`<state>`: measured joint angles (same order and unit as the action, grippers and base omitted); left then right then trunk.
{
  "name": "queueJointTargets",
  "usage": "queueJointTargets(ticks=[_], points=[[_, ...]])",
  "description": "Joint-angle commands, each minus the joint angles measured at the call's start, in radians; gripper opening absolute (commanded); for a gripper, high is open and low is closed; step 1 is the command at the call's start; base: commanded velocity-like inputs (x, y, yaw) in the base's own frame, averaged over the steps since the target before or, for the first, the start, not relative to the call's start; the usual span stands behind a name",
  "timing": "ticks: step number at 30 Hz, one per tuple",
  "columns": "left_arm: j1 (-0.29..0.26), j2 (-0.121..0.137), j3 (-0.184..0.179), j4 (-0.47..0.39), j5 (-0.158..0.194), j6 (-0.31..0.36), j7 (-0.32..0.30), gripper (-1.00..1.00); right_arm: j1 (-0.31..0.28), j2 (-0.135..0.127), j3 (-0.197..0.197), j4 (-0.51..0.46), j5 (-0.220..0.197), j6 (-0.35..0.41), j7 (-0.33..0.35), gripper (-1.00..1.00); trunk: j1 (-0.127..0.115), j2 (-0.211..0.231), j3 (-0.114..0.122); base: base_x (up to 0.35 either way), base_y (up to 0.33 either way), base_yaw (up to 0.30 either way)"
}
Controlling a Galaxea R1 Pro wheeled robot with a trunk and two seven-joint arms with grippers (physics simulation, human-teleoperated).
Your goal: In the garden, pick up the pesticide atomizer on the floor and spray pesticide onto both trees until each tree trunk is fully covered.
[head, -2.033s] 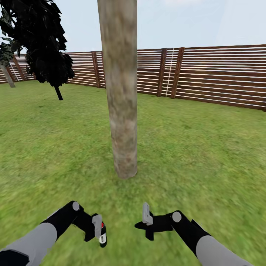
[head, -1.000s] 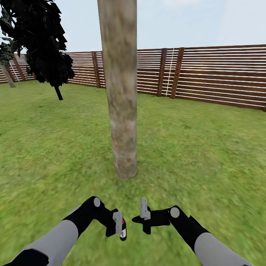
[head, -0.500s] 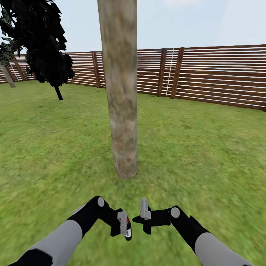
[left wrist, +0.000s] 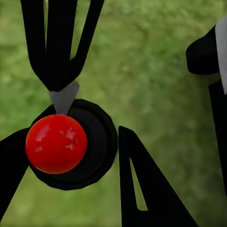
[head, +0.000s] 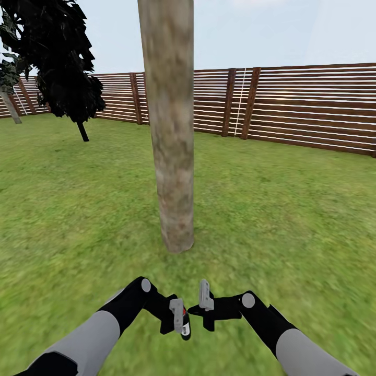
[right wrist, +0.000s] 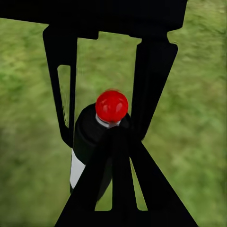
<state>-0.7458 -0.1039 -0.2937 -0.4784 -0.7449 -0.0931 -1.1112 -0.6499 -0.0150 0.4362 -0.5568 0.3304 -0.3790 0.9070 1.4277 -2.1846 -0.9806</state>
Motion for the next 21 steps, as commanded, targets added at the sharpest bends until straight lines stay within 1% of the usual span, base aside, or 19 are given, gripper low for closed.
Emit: queueJointTargets(ticks=[1,10,15,17,18,19,21], points=[[0.000,-0.001,0.001,-0.001,-0.007,-0.010,-0.001,-1.00,0.000,-0.001,0.003,-0.002,0.007,-0.005,-0.002,-1.00,0.000,0.000,-0.001,0.000,0.000,0.000],[0.000,-0.012,0.001,0.000,-0.005,-0.010,-0.002,-1.00,0.000,-0.002,0.003,-0.002,0.007,-0.005,-0.003,-1.00,0.000,0.000,-0.001,0.000,0.000,0.000],[0.000,-0.002,0.003,0.001,-0.013,-0.010,-0.002,-1.00,0.000,-0.002,0.003,-0.002,0.007,-0.005,-0.003,-1.00,0.000,0.000,-0.001,0.000,0.000,0.000],[0.000,0.017,0.005,0.001,-0.015,-0.010,-0.001,-1.00,0.000,-0.002,0.003,-0.002,0.007,-0.005,-0.003,-1.00,0.000,0.000,-0.001,0.000,0.000,0.000],[0.000,0.034,0.006,0.001,-0.016,-0.010,-0.001,-1.00,0.000,-0.002,0.003,-0.001,0.007,-0.005,-0.003,-1.00,0.000,0.000,-0.001,0.000,0.000,0.000],[0.000,0.047,0.006,0.001,-0.016,-0.010,-0.001,-1.00,0.000,-0.002,0.003,-0.001,0.007,-0.005,-0.003,-1.00,0.000,0.000,-0.001,0.000,0.000,0.000],[0.001,0.085,0.005,0.001,-0.016,-0.010,-0.001,-1.00,0.000,-0.002,0.003,0.000,0.007,-0.005,-0.003,-1.00,0.000,0.000,-0.001,0.000,0.000,0.000]])
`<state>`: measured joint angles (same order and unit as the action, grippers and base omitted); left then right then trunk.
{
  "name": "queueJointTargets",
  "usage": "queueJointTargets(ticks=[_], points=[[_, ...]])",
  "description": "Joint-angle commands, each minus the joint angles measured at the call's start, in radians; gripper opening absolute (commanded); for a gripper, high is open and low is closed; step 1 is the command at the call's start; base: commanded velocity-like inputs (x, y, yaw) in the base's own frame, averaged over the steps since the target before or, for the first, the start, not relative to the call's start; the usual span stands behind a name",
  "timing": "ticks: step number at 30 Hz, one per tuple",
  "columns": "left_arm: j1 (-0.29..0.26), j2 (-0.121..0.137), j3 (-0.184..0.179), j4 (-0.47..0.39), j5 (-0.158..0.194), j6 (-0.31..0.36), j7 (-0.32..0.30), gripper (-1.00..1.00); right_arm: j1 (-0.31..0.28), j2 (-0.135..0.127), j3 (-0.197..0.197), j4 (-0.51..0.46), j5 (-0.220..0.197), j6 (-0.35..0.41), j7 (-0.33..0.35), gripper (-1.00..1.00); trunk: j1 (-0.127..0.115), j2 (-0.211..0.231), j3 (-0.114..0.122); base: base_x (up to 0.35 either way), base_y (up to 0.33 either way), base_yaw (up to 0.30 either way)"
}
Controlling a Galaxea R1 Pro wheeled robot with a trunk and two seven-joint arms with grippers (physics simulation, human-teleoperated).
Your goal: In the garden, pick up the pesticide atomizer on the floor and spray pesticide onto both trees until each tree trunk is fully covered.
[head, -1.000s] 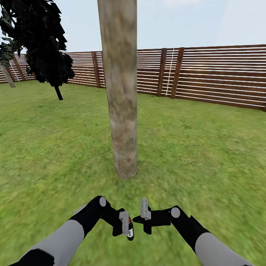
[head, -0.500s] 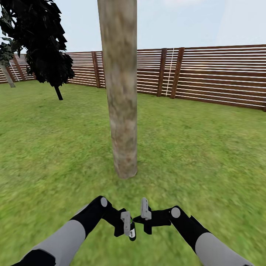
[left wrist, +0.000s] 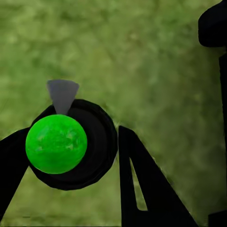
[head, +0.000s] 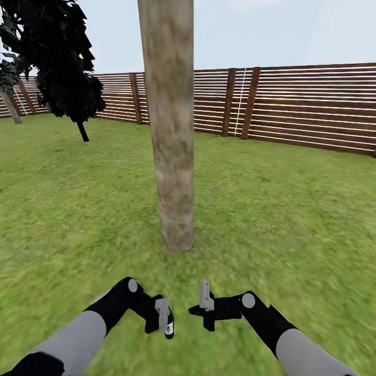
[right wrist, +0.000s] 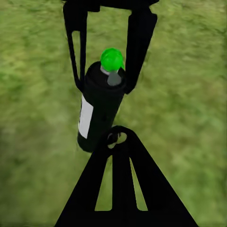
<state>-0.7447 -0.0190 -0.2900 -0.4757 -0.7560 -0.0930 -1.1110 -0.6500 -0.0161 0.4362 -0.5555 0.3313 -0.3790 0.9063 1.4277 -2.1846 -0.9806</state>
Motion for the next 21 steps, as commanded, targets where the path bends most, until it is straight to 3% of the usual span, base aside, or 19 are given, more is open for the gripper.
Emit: queueJointTargets(ticks=[1,5,6,7,9,11,14,15,17,18,20,21], points=[[0.000,0.023,0.002,-0.001,-0.005,-0.010,-0.001,-1.00,0.000,-0.001,0.003,-0.001,0.006,-0.005,-0.002,-1.00,0.000,0.000,-0.001,0.000,0.000,0.000],[0.006,0.107,0.003,0.000,-0.005,-0.011,0.001,-1.00,0.000,-0.001,0.003,0.000,0.006,-0.005,-0.003,-1.00,0.000,0.000,-0.001,0.000,0.000,0.000],[0.010,0.143,0.003,0.003,-0.005,-0.013,0.005,-1.00,0.000,-0.001,0.004,0.000,0.008,-0.005,-0.003,-1.00,0.000,0.000,-0.001,0.000,0.000,0.000],[0.014,0.234,0.001,0.014,-0.006,-0.022,0.010,-1.00,0.000,-0.005,0.004,0.003,0.027,-0.006,-0.003,1.00,0.000,0.000,-0.001,0.000,0.000,0.000],[0.016,0.280,0.000,0.014,-0.006,-0.024,0.017,-1.00,0.000,-0.006,0.004,0.009,0.030,-0.006,-0.005,1.00,0.000,0.000,-0.001,0.000,0.000,0.000],[0.016,0.301,0.004,0.016,-0.003,-0.018,0.055,-1.00,0.000,-0.008,0.005,0.019,0.032,-0.006,-0.013,1.00,0.000,0.000,-0.001,0.000,0.000,0.000],[0.016,0.306,0.025,0.055,0.016,-0.013,0.239,-1.00,0.001,-0.020,0.002,0.142,0.031,-0.010,-0.103,1.00,0.000,0.000,-0.001,0.000,0.000,0.000],[0.016,0.303,0.059,0.095,0.037,-0.012,0.337,-1.00,0.001,-0.023,0.002,0.210,0.029,-0.011,-0.189,1.00,0.000,0.000,-0.001,0.000,0.000,0.000],[0.016,0.290,0.172,0.190,0.111,-0.013,0.535,-1.00,0.001,-0.022,0.001,0.355,0.023,-0.012,-0.434,1.00,0.000,0.000,-0.001,0.000,0.000,0.000],[0.016,0.283,0.212,0.219,0.140,-0.013,0.593,-1.00,0.002,-0.019,0.001,0.398,0.017,-0.012,-0.528,1.00,0.000,0.000,-0.001,0.000,0.000,0.000],[0.016,0.262,0.308,0.276,0.224,-0.012,0.738,-1.00,0.004,-0.009,-0.009,0.483,-0.059,-0.012,-0.791,1.00,0.000,0.000,-0.001,0.000,0.000,0.000],[0.016,0.250,0.339,0.290,0.260,-0.011,0.792,-1.00,0.005,-0.006,-0.020,0.500,-0.127,-0.012,-0.891,1.00,0.000,0.000,-0.001,0.000,0.000,0.000]])
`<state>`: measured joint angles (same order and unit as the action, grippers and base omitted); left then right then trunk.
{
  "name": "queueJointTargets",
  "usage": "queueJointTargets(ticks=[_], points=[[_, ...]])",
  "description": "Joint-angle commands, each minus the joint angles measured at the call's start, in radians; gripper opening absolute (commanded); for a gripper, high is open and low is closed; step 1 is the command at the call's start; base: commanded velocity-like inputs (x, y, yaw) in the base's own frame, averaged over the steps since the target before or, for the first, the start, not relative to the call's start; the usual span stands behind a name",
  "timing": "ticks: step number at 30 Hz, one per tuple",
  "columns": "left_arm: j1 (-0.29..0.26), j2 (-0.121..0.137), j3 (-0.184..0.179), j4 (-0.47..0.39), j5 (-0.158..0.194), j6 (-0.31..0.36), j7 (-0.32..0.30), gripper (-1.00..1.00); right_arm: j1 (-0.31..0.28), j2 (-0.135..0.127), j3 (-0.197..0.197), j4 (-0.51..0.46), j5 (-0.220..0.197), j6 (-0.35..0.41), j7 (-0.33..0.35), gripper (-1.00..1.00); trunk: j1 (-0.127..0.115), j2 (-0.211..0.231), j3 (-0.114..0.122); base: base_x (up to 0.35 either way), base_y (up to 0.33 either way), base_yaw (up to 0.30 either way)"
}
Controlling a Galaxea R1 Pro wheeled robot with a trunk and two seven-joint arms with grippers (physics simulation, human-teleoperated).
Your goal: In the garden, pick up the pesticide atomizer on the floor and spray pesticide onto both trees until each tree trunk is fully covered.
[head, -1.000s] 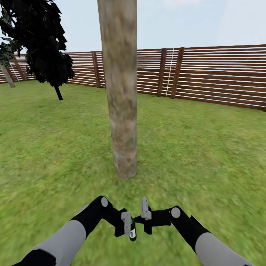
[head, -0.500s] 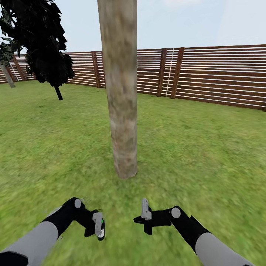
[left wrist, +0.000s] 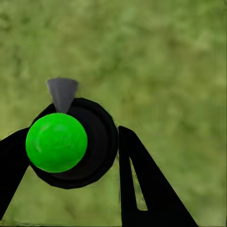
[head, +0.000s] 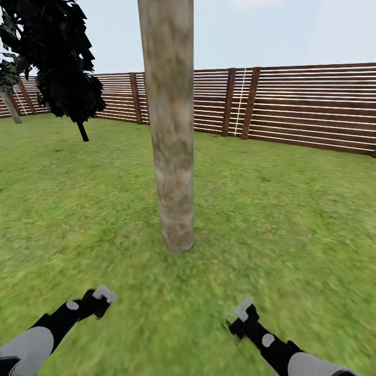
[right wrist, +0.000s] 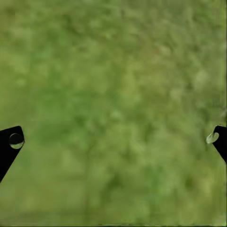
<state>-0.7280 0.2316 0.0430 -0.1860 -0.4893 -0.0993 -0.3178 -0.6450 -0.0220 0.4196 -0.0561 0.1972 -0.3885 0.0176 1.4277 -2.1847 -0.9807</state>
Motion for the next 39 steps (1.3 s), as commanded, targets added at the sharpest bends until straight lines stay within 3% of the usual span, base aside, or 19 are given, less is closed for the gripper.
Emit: queueJointTargets(ticks=[1,2,4,6,8,9,11,12,15,18,19,21,24,30,39], points=[[-0.001,-0.008,0.023,0.008,0.016,0.002,0.026,-1.00,0.000,0.001,-0.011,0.007,-0.046,-0.002,-0.054,1.00,0.000,0.000,-0.001,0.000,0.000,0.000],[-0.001,-0.021,0.047,0.016,0.051,0.038,0.055,-1.00,0.000,0.002,-0.017,0.014,-0.134,-0.002,-0.112,1.00,0.000,0.000,-0.001,0.000,0.000,0.000],[-0.001,-0.044,0.078,0.015,0.111,0.200,0.081,-1.00,0.001,0.003,-0.022,0.019,-0.292,-0.002,-0.187,1.00,0.000,0.000,-0.001,0.000,0.000,0.000],[-0.002,-0.069,0.085,0.008,0.148,0.340,0.088,-1.00,0.001,-0.003,-0.023,0.022,-0.363,-0.002,-0.222,1.00,0.000,0.000,-0.001,0.000,0.000,0.000],[-0.003,-0.103,0.081,0.002,0.157,0.428,0.088,-1.00,0.002,-0.007,-0.024,0.024,-0.389,-0.002,-0.234,1.00,0.000,0.000,-0.001,0.000,0.000,0.000],[-0.003,-0.119,0.081,-0.004,0.161,0.465,0.088,-1.00,0.007,-0.007,-0.024,0.024,-0.396,-0.002,-0.236,1.00,0.000,0.000,-0.001,0.000,0.000,0.000],[-0.003,-0.143,0.081,-0.009,0.162,0.479,0.089,-1.00,0.014,-0.008,-0.024,0.025,-0.399,-0.002,-0.238,1.00,0.000,0.000,-0.001,0.000,0.000,0.000],[-0.003,-0.178,0.078,-0.012,0.157,0.482,0.093,-1.00,0.024,-0.009,-0.024,0.025,-0.400,-0.003,-0.239,1.00,0.000,0.000,-0.001,0.000,0.000,0.000],[-0.003,-0.247,0.078,-0.033,0.149,0.491,0.145,-1.00,0.054,-0.019,-0.024,0.025,-0.401,-0.004,-0.239,1.00,0.000,0.000,-0.001,0.092,0.000,0.000],[-0.006,-0.268,0.086,-0.097,0.159,0.497,0.181,-1.00,0.064,-0.023,-0.024,0.024,-0.401,-0.004,-0.240,1.00,0.000,0.000,-0.001,0.283,0.000,0.000],[-0.007,-0.280,0.088,-0.145,0.173,0.527,0.188,-1.00,0.066,-0.025,-0.024,0.024,-0.402,-0.004,-0.240,1.00,0.000,0.000,-0.001,0.326,0.000,0.000],[-0.006,-0.287,0.086,-0.205,0.184,0.614,0.192,-1.00,0.067,-0.025,-0.024,0.024,-0.403,-0.004,-0.240,1.00,0.000,0.000,-0.001,0.332,0.000,0.000],[-0.005,-0.286,0.087,-0.244,0.186,0.669,0.194,-1.00,0.068,-0.026,-0.024,0.024,-0.404,-0.005,-0.240,1.00,0.000,0.000,-0.001,0.336,0.000,-0.025],[-0.004,-0.281,0.089,-0.253,0.187,0.688,0.194,-1.00,0.080,-0.024,-0.024,0.024,-0.446,-0.006,-0.240,1.00,0.000,0.000,0.001,0.333,-0.020,-0.183],[-0.004,-0.280,0.089,-0.261,0.188,0.690,0.195,-1.00,0.095,-0.019,-0.023,0.024,-0.452,-0.009,-0.240,1.00,0.000,0.000,0.002,0.149,-0.189,-0.020]])
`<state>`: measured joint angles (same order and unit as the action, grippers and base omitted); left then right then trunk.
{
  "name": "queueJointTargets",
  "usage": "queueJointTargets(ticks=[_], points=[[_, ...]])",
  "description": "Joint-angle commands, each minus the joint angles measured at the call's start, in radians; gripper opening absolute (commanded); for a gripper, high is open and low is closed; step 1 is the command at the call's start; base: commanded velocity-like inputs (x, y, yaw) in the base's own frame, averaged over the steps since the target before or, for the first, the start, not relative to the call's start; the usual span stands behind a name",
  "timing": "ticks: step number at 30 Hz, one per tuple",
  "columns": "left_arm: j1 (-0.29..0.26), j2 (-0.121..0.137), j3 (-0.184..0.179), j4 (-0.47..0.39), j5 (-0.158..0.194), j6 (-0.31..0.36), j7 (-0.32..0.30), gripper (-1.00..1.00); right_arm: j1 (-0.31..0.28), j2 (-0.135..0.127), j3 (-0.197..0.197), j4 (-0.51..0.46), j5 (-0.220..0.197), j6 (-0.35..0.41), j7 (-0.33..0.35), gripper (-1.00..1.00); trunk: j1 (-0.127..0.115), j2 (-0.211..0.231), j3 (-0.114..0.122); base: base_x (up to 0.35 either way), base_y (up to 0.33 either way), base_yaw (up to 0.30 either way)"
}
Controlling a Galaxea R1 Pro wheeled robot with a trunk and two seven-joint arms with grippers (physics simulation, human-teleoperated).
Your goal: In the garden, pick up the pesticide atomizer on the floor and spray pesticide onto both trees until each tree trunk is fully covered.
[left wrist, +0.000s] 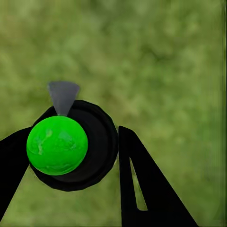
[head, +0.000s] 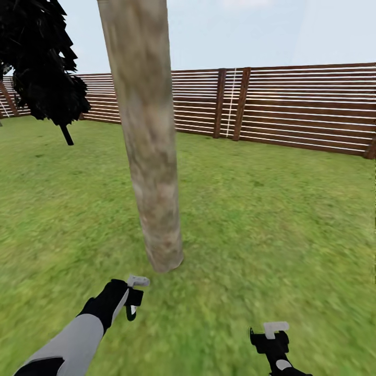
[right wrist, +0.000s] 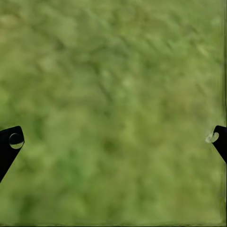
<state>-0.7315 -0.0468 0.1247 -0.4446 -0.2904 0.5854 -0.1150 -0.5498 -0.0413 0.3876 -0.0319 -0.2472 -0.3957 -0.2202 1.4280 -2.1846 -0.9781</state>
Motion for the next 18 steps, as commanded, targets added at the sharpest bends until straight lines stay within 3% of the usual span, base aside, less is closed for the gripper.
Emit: queueJointTargets(ticks=[1,5,10,12,13,14,16,18], points=[[0.000,-0.002,0.007,-0.011,-0.011,0.005,-0.008,-1.00,0.001,-0.001,0.008,0.000,-0.008,-0.002,-0.002,1.00,-0.001,0.000,-0.001,-0.222,-0.210,0.000],[0.000,-0.001,0.007,-0.032,-0.011,0.005,-0.008,-1.00,0.003,-0.003,0.008,0.000,-0.008,-0.002,-0.002,1.00,-0.001,0.000,-0.001,-0.264,-0.154,0.000],[-0.001,-0.004,0.008,-0.035,-0.009,0.008,-0.008,-1.00,0.003,-0.003,0.008,0.000,-0.009,-0.002,-0.002,1.00,-0.001,0.000,-0.001,-0.066,-0.016,-0.112],[-0.011,-0.016,0.008,-0.032,-0.006,0.013,-0.009,-1.00,0.004,-0.003,0.008,0.000,-0.009,-0.002,-0.002,1.00,-0.001,0.000,-0.001,-0.004,-0.001,-0.187],[-0.027,-0.041,0.006,-0.041,-0.007,0.051,-0.008,-1.00,0.003,-0.003,0.008,0.000,-0.009,-0.002,-0.002,1.00,-0.001,0.000,-0.001,-0.001,0.000,-0.038],[-0.049,-0.045,0.005,-0.049,-0.008,0.084,-0.009,-1.00,0.003,-0.003,0.008,0.000,-0.009,-0.002,-0.002,1.00,-0.001,0.000,-0.001,0.000,0.000,-0.019],[-0.093,-0.024,0.006,-0.058,-0.011,0.127,-0.014,-1.00,0.003,-0.004,0.008,0.000,-0.009,-0.002,-0.002,1.00,-0.001,0.000,-0.001,0.000,0.000,-0.006],[-0.105,0.018,0.007,-0.061,-0.010,0.136,-0.017,-1.00,0.004,-0.005,0.008,0.000,-0.009,-0.002,-0.002,1.00,-0.001,0.000,-0.001,0.000,0.000,-0.002]])
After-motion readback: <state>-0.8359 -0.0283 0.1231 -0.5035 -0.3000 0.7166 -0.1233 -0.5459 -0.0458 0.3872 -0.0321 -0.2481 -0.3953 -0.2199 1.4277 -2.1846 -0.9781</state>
